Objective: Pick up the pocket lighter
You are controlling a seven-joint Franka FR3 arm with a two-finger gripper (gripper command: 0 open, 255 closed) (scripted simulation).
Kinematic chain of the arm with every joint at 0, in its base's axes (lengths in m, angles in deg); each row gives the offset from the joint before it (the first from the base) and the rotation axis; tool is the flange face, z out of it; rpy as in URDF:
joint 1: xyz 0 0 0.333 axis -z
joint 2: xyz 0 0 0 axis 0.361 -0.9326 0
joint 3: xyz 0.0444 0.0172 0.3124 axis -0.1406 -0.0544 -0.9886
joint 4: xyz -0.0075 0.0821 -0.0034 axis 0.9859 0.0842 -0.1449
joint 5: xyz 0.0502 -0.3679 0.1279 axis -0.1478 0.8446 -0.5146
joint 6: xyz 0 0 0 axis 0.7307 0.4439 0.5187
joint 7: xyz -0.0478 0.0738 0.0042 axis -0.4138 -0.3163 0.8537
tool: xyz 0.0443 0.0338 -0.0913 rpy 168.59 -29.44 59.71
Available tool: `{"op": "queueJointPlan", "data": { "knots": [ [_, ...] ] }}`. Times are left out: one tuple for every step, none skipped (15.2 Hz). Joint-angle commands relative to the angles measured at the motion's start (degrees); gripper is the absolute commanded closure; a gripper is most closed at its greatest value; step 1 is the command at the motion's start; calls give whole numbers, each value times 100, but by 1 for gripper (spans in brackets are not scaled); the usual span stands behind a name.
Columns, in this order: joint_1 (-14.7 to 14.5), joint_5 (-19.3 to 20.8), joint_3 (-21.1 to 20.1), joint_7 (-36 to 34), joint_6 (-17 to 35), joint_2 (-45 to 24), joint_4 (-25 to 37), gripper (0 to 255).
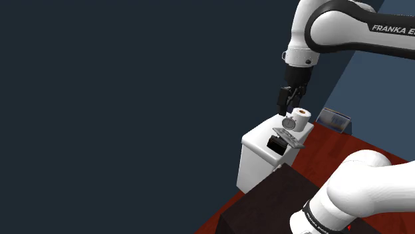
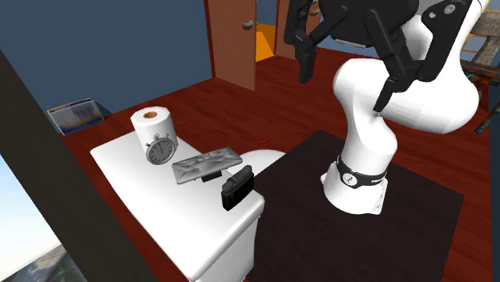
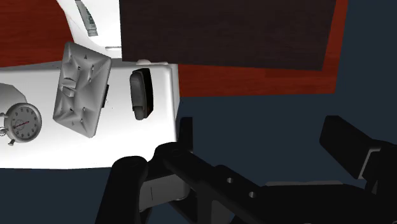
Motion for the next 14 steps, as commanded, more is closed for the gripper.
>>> {"op": "queueJointPlan", "data": {
  "knots": [
    [0,0,0,0,0,0,0,0],
    [26,59,92,89,166,47,-187,0],
    [55,120,186,178,334,86,-368,0],
    [86,182,281,266,504,115,-543,0],
    [121,246,378,355,678,136,-711,0],
    [158,311,477,443,856,146,-873,0],
    [195,380,580,530,1037,147,-1028,0],
    [235,448,684,618,1222,136,-1176,0],
    [278,519,790,706,1412,114,-1316,0],
    [323,590,898,794,1606,79,-1450,0],
    [370,662,1007,884,1806,32,-1576,0],
    [418,734,1118,973,2011,-28,-1693,0],
    [466,806,1232,1063,2221,-103,-1803,0],
    [514,878,1348,1153,2436,-192,-1903,0]
  ]
}}
